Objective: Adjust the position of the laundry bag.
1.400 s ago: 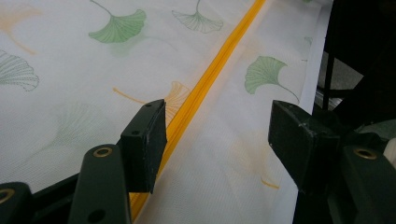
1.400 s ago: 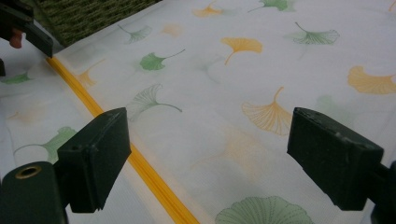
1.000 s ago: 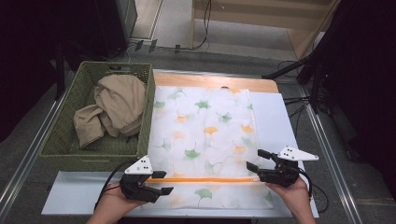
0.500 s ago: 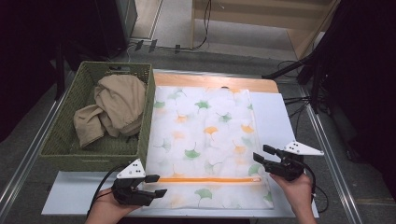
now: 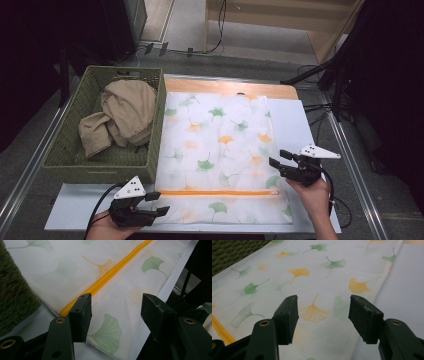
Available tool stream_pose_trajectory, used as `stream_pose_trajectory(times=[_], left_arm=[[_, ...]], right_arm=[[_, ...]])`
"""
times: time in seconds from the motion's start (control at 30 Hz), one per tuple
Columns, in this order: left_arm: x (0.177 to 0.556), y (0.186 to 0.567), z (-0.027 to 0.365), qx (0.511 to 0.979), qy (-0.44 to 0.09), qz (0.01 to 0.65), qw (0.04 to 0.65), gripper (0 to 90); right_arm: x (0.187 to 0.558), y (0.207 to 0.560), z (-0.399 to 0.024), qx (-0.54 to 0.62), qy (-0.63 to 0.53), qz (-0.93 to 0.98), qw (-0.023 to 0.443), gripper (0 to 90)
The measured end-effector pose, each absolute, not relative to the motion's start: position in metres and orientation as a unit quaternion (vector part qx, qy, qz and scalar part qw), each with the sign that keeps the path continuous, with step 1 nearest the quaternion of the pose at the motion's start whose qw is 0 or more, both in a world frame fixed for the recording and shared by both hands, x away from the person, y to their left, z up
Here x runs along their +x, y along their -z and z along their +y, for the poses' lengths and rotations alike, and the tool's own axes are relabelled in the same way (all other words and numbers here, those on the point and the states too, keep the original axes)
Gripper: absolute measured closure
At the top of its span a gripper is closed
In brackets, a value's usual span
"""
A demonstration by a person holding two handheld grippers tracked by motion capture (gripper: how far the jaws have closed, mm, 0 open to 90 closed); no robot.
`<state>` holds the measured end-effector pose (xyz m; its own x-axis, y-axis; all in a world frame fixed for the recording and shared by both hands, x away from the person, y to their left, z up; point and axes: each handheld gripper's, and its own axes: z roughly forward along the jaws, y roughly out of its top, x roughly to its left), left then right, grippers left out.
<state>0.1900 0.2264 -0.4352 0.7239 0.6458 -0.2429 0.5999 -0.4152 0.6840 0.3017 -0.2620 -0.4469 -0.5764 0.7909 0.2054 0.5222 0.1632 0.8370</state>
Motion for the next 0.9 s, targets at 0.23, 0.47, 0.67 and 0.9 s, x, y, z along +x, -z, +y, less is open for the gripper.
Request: stream_pose_trajectory(times=[0.23, 0.47, 0.67, 0.9], left_arm=[[0.181, 0.437, 0.235, 0.834, -0.045, 0.393, 0.386, 41.4], [0.18, 0.444, 0.24, 0.838, -0.06, 0.409, 0.357, 40.7], [0.183, 0.452, 0.242, 0.828, -0.054, 0.429, 0.357, 40.7], [0.187, 0.458, 0.234, 0.83, -0.065, 0.427, 0.352, 40.0]], right_arm=[[0.313, 0.449, -0.263, 0.449, -0.466, 0.747, 0.152, 42.0], [0.335, 0.454, -0.258, 0.469, -0.465, 0.736, 0.148, 41.9], [0.353, 0.461, -0.256, 0.477, -0.428, 0.747, 0.179, 41.5], [0.381, 0.481, -0.254, 0.498, -0.373, 0.76, 0.186, 43.2]])
